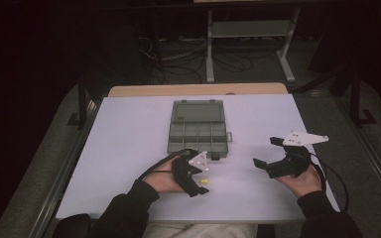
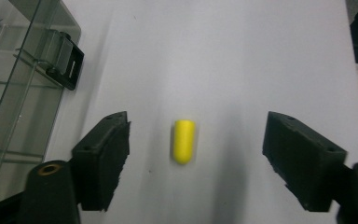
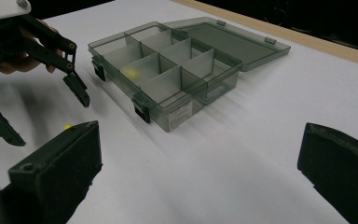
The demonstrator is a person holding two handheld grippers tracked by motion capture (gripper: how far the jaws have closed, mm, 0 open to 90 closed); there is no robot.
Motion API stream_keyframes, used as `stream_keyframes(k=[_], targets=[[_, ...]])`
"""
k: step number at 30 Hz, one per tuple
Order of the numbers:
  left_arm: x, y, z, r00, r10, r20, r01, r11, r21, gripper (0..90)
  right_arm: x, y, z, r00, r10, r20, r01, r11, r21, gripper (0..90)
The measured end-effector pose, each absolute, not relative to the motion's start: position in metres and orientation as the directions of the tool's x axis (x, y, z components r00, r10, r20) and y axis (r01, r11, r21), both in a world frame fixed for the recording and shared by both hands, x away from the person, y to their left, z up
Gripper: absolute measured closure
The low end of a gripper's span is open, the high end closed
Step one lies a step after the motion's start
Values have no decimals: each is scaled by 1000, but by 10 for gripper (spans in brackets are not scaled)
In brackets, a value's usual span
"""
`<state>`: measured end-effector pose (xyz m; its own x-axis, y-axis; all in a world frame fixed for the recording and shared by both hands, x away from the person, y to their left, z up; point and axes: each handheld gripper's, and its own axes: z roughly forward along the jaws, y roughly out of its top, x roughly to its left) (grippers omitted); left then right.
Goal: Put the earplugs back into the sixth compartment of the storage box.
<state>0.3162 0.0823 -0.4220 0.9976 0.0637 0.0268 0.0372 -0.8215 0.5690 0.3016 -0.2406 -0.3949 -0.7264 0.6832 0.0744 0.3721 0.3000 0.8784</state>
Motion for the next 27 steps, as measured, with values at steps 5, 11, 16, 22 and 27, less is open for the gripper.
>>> stream_keyframes(k=[5, 11, 16, 22, 27], targets=[[320, 82, -425, 998, 54, 19, 34, -823, 567, 418, 302, -241, -395, -727, 683, 75, 372, 300, 878, 0], [324, 81, -431, 998, 60, 9, 45, -837, 546, 587, 302, -240, -395, -727, 683, 75, 374, 301, 877, 0], [325, 79, -432, 998, 65, -3, 56, -838, 543, 763, 302, -240, -395, -728, 682, 75, 373, 301, 878, 0], [322, 77, -429, 999, 43, -1, 37, -848, 529, 804, 302, -241, -395, -727, 682, 80, 374, 295, 879, 0], [319, 76, -417, 1000, 17, 3, 13, -855, 519, 806, 302, -241, -395, -727, 682, 79, 374, 297, 879, 0]])
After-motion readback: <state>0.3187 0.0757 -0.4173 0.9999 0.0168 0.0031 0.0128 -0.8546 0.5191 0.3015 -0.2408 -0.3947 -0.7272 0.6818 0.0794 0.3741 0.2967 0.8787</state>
